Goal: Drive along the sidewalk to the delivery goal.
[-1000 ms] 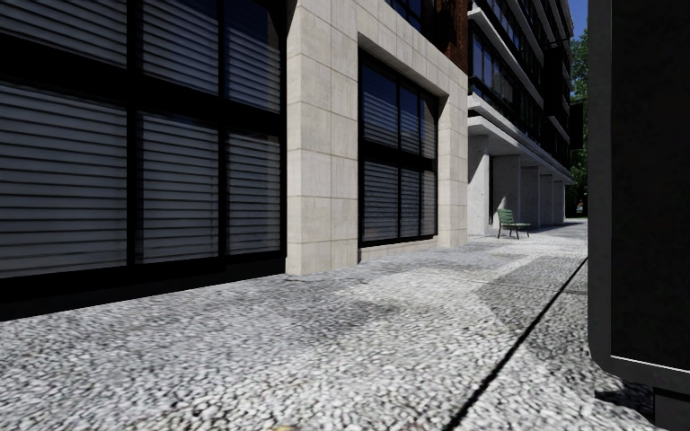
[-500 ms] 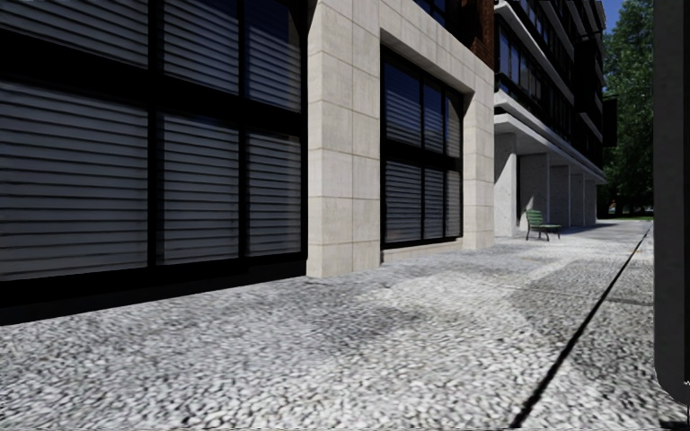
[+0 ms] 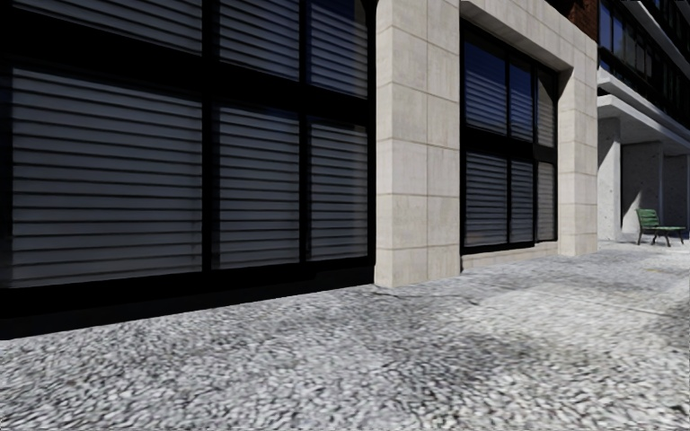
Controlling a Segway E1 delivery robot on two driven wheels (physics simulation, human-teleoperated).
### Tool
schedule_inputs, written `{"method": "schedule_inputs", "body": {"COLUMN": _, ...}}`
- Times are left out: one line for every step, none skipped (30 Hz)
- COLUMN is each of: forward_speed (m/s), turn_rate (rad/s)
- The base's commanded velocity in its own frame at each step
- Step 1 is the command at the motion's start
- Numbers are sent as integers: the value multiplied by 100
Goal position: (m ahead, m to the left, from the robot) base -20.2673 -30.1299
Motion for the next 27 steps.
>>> {"method": "schedule_inputs", "body": {"forward_speed": 125, "turn_rate": 66}}
{"method": "schedule_inputs", "body": {"forward_speed": 125, "turn_rate": 68}}
{"method": "schedule_inputs", "body": {"forward_speed": 125, "turn_rate": 70}}
{"method": "schedule_inputs", "body": {"forward_speed": 125, "turn_rate": 71}}
{"method": "schedule_inputs", "body": {"forward_speed": 125, "turn_rate": 71}}
{"method": "schedule_inputs", "body": {"forward_speed": 125, "turn_rate": 72}}
{"method": "schedule_inputs", "body": {"forward_speed": 125, "turn_rate": 73}}
{"method": "schedule_inputs", "body": {"forward_speed": 125, "turn_rate": 74}}
{"method": "schedule_inputs", "body": {"forward_speed": 125, "turn_rate": 74}}
{"method": "schedule_inputs", "body": {"forward_speed": 125, "turn_rate": 75}}
{"method": "schedule_inputs", "body": {"forward_speed": 125, "turn_rate": 76}}
{"method": "schedule_inputs", "body": {"forward_speed": 125, "turn_rate": 79}}
{"method": "schedule_inputs", "body": {"forward_speed": 125, "turn_rate": 79}}
{"method": "schedule_inputs", "body": {"forward_speed": 125, "turn_rate": 81}}
{"method": "schedule_inputs", "body": {"forward_speed": 125, "turn_rate": 83}}
{"method": "schedule_inputs", "body": {"forward_speed": 125, "turn_rate": 86}}
{"method": "schedule_inputs", "body": {"forward_speed": 125, "turn_rate": 86}}
{"method": "schedule_inputs", "body": {"forward_speed": 125, "turn_rate": 88}}
{"method": "schedule_inputs", "body": {"forward_speed": 125, "turn_rate": 88}}
{"method": "schedule_inputs", "body": {"forward_speed": 125, "turn_rate": 89}}
{"method": "schedule_inputs", "body": {"forward_speed": 125, "turn_rate": 89}}
{"method": "schedule_inputs", "body": {"forward_speed": 125, "turn_rate": 89}}
{"method": "schedule_inputs", "body": {"forward_speed": 125, "turn_rate": 90}}
{"method": "schedule_inputs", "body": {"forward_speed": 125, "turn_rate": 91}}
{"method": "schedule_inputs", "body": {"forward_speed": 125, "turn_rate": 91}}
{"method": "schedule_inputs", "body": {"forward_speed": 125, "turn_rate": 93}}
{"method": "schedule_inputs", "body": {"forward_speed": 125, "turn_rate": 96}}
